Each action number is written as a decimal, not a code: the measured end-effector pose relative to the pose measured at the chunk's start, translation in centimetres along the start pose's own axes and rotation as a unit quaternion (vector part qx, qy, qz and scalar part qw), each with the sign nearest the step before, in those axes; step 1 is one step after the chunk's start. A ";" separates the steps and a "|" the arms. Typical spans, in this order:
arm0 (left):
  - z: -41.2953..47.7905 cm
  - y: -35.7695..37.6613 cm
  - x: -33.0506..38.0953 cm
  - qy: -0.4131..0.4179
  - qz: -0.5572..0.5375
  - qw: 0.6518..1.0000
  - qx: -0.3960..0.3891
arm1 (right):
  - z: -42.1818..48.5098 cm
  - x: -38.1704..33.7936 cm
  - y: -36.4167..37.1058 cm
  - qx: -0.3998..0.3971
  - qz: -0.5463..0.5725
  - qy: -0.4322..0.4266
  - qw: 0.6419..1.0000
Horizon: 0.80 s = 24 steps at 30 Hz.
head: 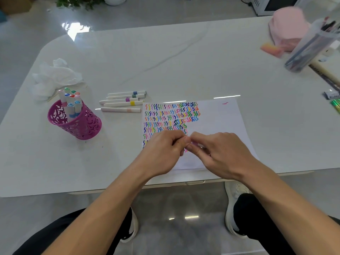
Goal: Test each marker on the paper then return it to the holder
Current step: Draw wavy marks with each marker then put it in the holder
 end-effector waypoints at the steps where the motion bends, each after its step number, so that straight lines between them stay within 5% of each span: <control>1: 0.1 0.0 0.0 -0.007 -0.015 1.000 0.001 | 0.1 0.1 0.0 -0.002 -0.003 0.001 1.000; 9: 0.4 -0.4 0.5 -0.017 -0.072 0.996 0.051 | 0.7 0.6 -0.5 0.002 0.065 0.042 0.997; 13: 0.9 -0.3 0.0 -0.005 -0.035 0.993 0.111 | 1.2 1.8 0.0 -0.030 0.200 0.070 0.977; 17: 1.3 -0.5 -1.4 0.028 0.086 0.987 0.136 | 2.2 3.3 -0.4 0.001 0.371 0.137 0.919; 21: 1.8 -0.4 -2.5 0.065 0.190 0.975 0.093 | 3.5 4.1 -0.2 0.015 0.602 0.178 0.778; 24: 2.1 0.0 -2.9 0.060 0.209 0.974 0.070 | 4.1 4.6 0.7 0.005 0.609 0.154 0.778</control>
Point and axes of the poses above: each hand's wrist, its own z-axis towards the middle knuckle, its own y-axis out of the palm, x = y × z, the point moved 2 cm from there along z, towards the middle knuckle, and after that the axes turned 10 degrees about -z, right-handed, at the moved point
